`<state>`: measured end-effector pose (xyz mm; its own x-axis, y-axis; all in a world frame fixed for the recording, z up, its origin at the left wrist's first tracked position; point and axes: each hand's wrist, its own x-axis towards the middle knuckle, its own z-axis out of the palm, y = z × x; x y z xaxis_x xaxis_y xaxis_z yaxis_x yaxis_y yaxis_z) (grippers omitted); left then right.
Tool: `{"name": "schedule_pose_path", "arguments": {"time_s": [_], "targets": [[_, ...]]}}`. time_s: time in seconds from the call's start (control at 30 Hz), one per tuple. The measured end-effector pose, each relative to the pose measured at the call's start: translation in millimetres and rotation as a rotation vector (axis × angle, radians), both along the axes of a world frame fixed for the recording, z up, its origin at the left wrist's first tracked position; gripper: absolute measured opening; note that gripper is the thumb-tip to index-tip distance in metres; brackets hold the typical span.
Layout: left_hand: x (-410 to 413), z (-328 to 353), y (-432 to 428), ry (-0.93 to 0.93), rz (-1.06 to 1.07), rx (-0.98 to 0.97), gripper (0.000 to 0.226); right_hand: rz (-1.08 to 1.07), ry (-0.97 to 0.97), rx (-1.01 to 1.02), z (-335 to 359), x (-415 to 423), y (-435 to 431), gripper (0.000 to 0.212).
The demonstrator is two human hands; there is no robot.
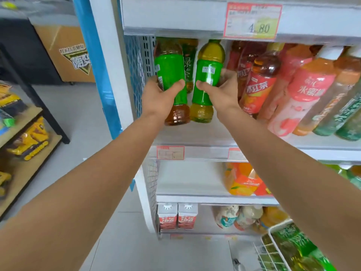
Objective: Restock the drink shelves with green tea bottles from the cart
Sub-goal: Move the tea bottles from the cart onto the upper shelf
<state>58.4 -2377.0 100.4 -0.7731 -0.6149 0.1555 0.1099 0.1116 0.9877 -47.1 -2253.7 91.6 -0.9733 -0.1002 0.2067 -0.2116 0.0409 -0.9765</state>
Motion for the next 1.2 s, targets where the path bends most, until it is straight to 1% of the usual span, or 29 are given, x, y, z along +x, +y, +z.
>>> {"name": "schedule_pose_path", "arguments": {"time_s": [0.07,0.13,0.23,0.3,0.4,0.5,0.53,0.63,0.73,0.77,0.8,0.87,0.93,1.03,1.13,1.2], "targets": [[-11.2,-8.7,-4.6,0.041,0.015,-0.052,0.063,-0.016,0.123,0.044,-8.1,-11.4,-3.9,0.07],[-19.8,-21.2,-8.4,0.073,0.029,-0.092,0.071,-0.022,0.206,0.066,-15.0,-20.9,-7.7,0.07],[-29.7,-37.7,-12.8,0.121,0.024,-0.117,0.067,-0.043,0.279,0.075,-22.9,-33.4,-12.7,0.072],[-34.1,-42.1,-13.9,0.151,0.022,-0.13,0.06,-0.006,0.304,0.092,-25.5,-38.9,-15.1,0.076],[-37.5,-45.7,-14.2,0.179,0.021,-0.176,0.053,0.129,0.271,0.139,-22.2,-44.5,-9.2,0.085],[-34.9,-49.7,-13.7,0.199,-0.018,-0.216,0.056,0.263,0.171,0.256,-25.6,-53.2,2.2,0.078],[-33.3,-50.6,-13.9,0.192,-0.042,-0.234,0.057,0.26,0.161,0.283,-26.9,-55.3,4.0,0.08],[-31.5,-52.2,-19.1,0.139,-0.065,-0.311,0.064,0.167,0.19,0.385,-24.6,-57.9,1.0,0.097],[-29.3,-53.9,-22.2,0.023,-0.013,-0.367,0.072,-0.003,0.269,0.522,-21.6,-57.7,-7.1,0.094],[-29.1,-55.4,-22.4,-0.021,0.0,-0.387,0.074,-0.034,0.285,0.525,-22.4,-58.0,-9.9,0.097],[-29.4,-56.7,-22.6,-0.052,0.005,-0.402,0.075,-0.032,0.262,0.51,-22.9,-58.5,-11.6,0.101],[-30.6,-58.9,-24.0,-0.077,0.005,-0.428,0.072,0.025,0.125,0.465,-21.7,-61.8,-13.9,0.104],[-33.7,-57.8,-26.7,-0.082,0.022,-0.472,0.062,0.062,0.022,0.427,-19.8,-64.0,-13.1,0.104],[-40.6,-54.1,-27.6,-0.095,0.052,-0.531,0.059,0.015,0.034,0.366,-20.5,-69.4,-13.8,0.109],[-47.7,-51.3,-26.6,-0.118,0.065,-0.565,0.058,0.042,0.036,0.341,-22.7,-78.2,-16.1,0.098],[-50.7,-50.1,-27.3,-0.124,0.054,-0.556,0.057,0.073,0.07,0.393,-22.3,-86.1,-13.7,0.087]]}}
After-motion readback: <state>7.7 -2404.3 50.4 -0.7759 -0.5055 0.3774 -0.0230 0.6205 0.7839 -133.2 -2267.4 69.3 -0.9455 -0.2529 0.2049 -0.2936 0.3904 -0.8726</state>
